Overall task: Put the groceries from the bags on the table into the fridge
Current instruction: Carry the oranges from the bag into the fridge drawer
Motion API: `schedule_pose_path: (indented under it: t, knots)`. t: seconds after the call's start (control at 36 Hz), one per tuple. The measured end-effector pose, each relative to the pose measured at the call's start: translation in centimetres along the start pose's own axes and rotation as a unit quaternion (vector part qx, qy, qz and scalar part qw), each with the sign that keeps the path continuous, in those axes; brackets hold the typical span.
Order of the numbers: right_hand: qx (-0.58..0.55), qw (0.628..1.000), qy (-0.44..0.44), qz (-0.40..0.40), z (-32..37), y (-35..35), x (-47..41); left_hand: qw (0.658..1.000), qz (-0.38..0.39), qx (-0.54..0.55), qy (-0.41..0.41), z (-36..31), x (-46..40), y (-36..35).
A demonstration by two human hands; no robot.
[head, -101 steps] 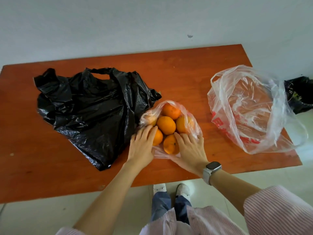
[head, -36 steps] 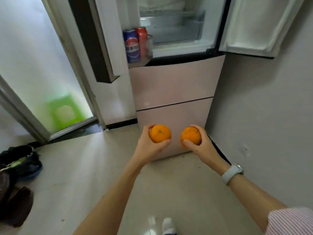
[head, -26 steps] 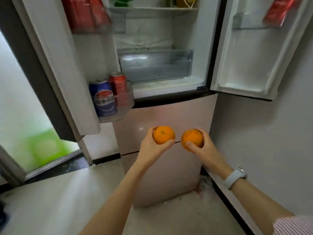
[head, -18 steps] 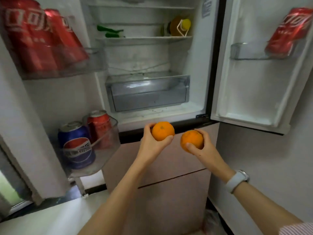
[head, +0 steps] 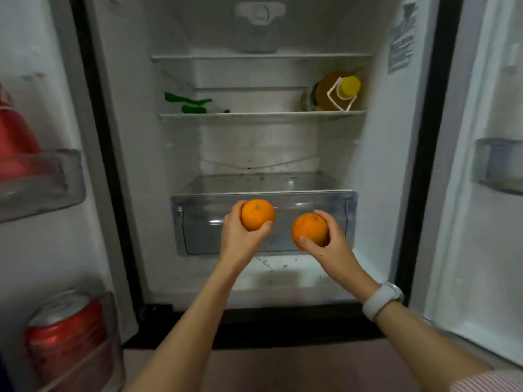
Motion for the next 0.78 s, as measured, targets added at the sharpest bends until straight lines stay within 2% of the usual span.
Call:
schedule_pose_path:
  t: [0.17, 0.31, 0.47, 0.61, 0.78]
  knots:
    - [0.001, 0.998, 0.067, 0.01, 2.0, -3.8, -9.1, 0.995, -0.075, -0.066, -0.027, -0.8, -9.5, 2.4]
    - [0.068, 0.993, 0.097, 0.025, 2.9, -7.6, -16.7, 0.989, -0.091, -0.119, -0.015, 1.0, -16.9, 4.1]
    - [0.196, 0.971, 0.107, 0.087, 2.1, -13.7, -23.3, 0.985, -0.069, -0.155, 0.028, 5.2, -23.8, 4.7]
    - [0.151, 0.974, 0.077, 0.152, 1.5, -18.2, -26.5, 0.984, -0.053, -0.167, 0.039, 7.3, -26.5, 4.9]
    - [0.183, 0.96, 0.066, 0.2, -0.1, -21.5, -28.7, 0.969, -0.037, -0.239, 0.042, 9.5, -27.6, 6.1]
Point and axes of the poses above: each hand's wrist, its own x-axis away from the middle knuckle, its own y-axis out of the back of the hand, z = x × y, the point moved 9 cm from there along -x, towards the middle knuckle, and after that the axes turned 4 degrees about -z, right-handed, at the moved point
